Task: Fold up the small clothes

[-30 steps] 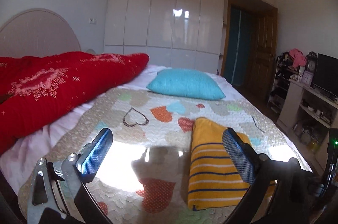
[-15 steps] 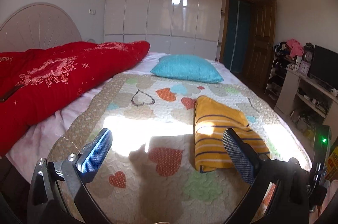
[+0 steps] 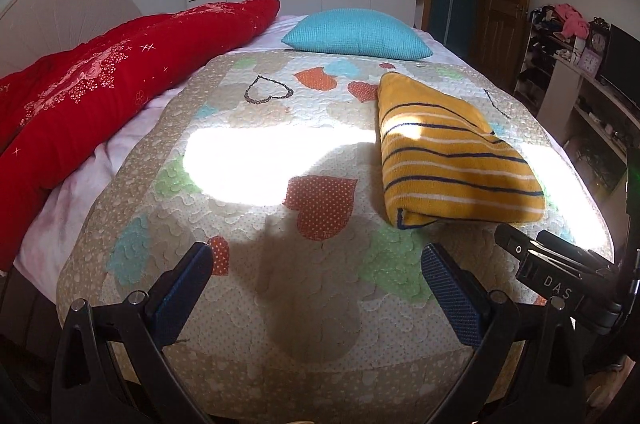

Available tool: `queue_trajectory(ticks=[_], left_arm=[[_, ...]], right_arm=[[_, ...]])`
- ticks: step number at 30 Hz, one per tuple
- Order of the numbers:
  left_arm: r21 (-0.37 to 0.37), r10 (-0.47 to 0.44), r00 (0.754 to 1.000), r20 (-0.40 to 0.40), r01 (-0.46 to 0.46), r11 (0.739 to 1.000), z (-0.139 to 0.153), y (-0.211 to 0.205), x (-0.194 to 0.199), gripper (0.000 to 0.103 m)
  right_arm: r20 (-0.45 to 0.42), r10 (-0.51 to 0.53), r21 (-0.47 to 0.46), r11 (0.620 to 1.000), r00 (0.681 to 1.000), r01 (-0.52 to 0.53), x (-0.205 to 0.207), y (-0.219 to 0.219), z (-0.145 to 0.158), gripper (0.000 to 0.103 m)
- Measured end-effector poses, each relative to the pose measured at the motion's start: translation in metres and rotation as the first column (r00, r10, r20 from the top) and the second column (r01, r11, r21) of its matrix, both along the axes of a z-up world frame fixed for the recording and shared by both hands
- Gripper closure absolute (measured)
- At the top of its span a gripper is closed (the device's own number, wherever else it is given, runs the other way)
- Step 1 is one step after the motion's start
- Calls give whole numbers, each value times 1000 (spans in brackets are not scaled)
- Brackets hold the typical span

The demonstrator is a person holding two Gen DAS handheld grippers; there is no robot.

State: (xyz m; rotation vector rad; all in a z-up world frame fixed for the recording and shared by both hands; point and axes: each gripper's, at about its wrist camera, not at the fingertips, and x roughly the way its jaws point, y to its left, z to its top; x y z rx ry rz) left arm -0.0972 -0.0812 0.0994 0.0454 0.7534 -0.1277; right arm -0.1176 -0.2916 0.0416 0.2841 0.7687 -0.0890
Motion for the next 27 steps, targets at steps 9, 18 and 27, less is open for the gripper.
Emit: queue_trajectory(ticks=[9,18,27], left_arm=[[34,-5,1000,-20,6,999,-5,-6,1,0],[42,-2,999,-49,4,999,-12,-7,4,0],[44,-3,998,-68,6,999,-17,-7,5,0]], right_arm=[[-19,-9,3,1000,1000,9,0,-4,-5,25],[-31,-10,6,1000,999,11,0,-3,-10,24],[-39,-9,10,1000,999,9,1,-2,-12,23]])
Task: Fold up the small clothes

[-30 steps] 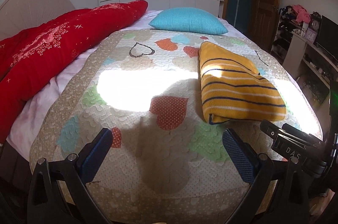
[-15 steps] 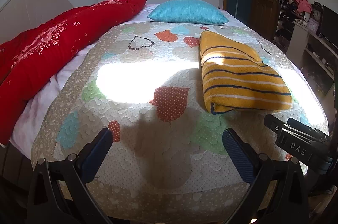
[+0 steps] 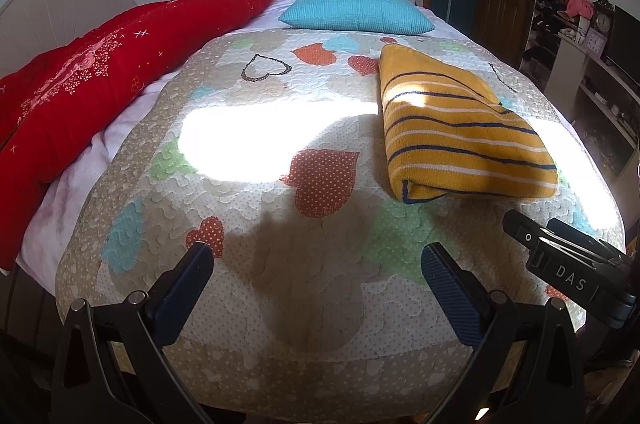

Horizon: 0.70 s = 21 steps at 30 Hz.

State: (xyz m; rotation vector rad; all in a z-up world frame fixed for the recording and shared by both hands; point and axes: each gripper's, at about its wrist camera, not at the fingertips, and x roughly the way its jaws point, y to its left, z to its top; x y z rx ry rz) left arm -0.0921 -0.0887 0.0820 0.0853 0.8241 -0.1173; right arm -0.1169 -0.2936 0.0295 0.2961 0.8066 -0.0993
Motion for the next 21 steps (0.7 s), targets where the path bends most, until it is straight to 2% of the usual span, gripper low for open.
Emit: queue_trajectory(ticks=[21], left_arm=[[34,7,1000,-11,-6,999,-6,-1,1,0]], right_arm=[[-8,9,-8,1000,1000,-9,0,3,-4,22]])
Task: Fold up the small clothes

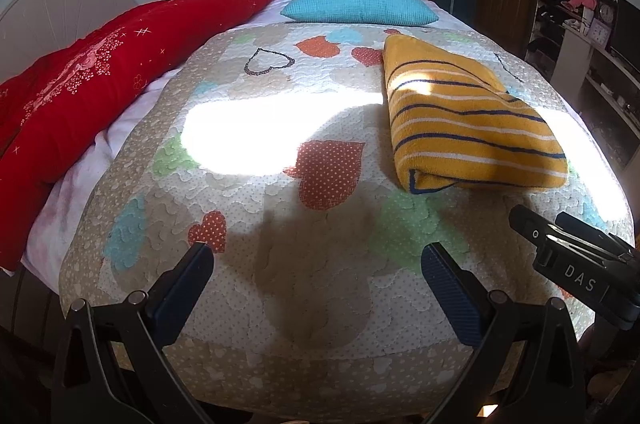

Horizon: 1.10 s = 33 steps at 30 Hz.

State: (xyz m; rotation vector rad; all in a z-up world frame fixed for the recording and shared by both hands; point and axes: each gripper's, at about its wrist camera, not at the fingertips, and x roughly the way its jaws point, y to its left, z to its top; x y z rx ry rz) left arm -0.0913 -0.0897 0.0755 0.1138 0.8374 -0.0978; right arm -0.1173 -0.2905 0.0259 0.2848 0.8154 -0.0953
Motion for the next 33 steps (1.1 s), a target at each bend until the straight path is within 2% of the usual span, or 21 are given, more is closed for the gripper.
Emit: queue_trajectory(ticks=[33], left_arm=[[-6,-19,999,-31,19,1000,-8,-4,2,0]], right_arm=[[-19,-5,11,1000,1000,5,2,-2,-6,21]])
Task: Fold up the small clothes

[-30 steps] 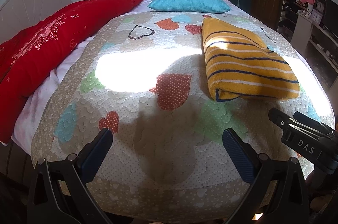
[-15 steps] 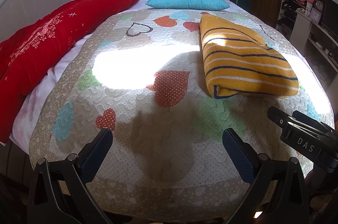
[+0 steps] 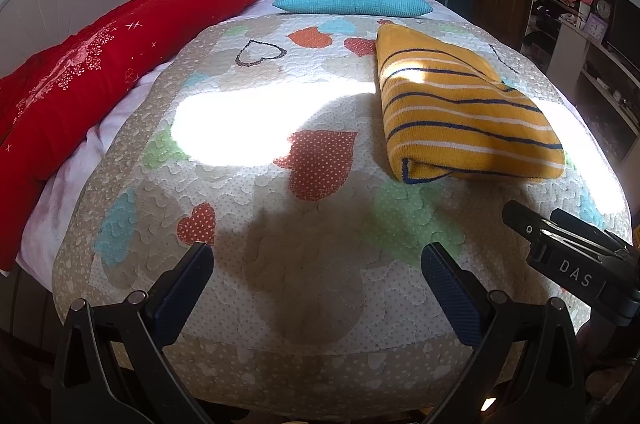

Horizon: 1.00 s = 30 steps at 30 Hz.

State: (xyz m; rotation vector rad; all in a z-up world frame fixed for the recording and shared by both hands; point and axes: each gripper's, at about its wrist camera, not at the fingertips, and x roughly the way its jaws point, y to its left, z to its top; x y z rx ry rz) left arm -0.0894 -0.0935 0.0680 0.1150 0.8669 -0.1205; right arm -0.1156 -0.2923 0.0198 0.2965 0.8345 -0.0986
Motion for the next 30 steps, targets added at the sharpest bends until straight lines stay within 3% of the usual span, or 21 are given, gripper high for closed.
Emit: queue_trajectory(ticks=[21,30], left_arm=[[-37,-14,999,-33,13,999,-7,2,2,0],[-63,-34,999,-18,32,997,-7,4,7,0]], right_arm=[[6,-10,-24,1000,1000,10,-2,2,-1,20],[79,-24,-127,991,997,34,-9,7,12,18]])
